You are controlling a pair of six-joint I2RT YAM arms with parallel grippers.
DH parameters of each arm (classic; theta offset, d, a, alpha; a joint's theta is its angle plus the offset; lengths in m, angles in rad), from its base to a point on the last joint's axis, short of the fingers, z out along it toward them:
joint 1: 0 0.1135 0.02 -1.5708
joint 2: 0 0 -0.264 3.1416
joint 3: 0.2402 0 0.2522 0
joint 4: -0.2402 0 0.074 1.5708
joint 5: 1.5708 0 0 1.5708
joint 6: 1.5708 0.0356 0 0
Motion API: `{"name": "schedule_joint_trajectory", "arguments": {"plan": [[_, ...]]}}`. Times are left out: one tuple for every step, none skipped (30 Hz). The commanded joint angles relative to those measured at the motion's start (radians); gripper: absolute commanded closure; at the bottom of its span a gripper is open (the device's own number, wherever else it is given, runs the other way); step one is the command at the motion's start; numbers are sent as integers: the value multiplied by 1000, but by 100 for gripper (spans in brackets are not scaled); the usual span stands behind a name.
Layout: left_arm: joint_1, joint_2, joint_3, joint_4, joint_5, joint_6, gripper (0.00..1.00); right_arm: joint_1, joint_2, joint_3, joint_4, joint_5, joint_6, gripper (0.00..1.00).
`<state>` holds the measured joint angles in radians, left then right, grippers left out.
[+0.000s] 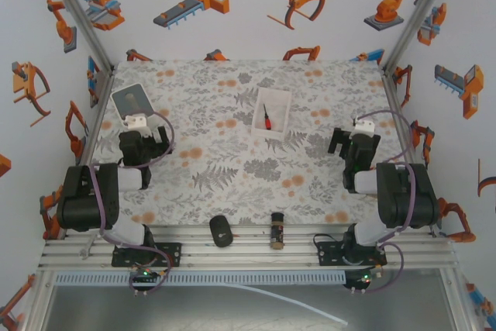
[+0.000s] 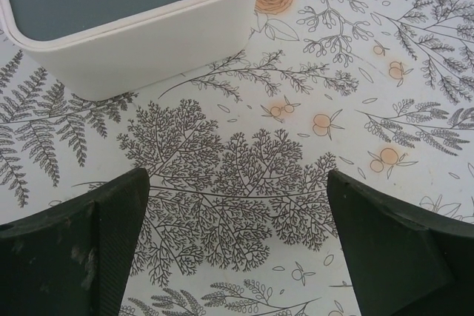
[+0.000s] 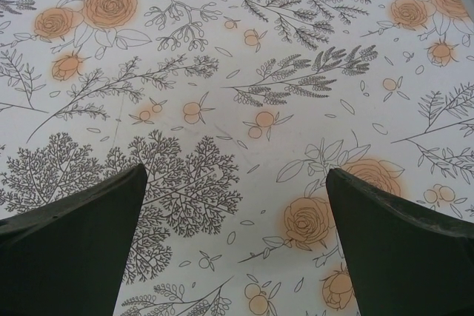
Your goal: Put the screwdriver in the bin
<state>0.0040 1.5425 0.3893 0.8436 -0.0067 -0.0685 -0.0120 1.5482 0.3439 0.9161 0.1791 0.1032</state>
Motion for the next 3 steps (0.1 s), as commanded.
{"name": "schedule_joint_trajectory", "arguments": {"plan": [[-7, -2, 19, -11, -16, 22, 3, -8, -4, 27, -15, -8, -9, 1], [-7, -2, 19, -11, -16, 21, 3, -8, -5, 27, -14, -8, -10, 1], [-8, -2, 19, -11, -17, 22, 3, -7, -5, 27, -15, -7, -10, 1]]}}
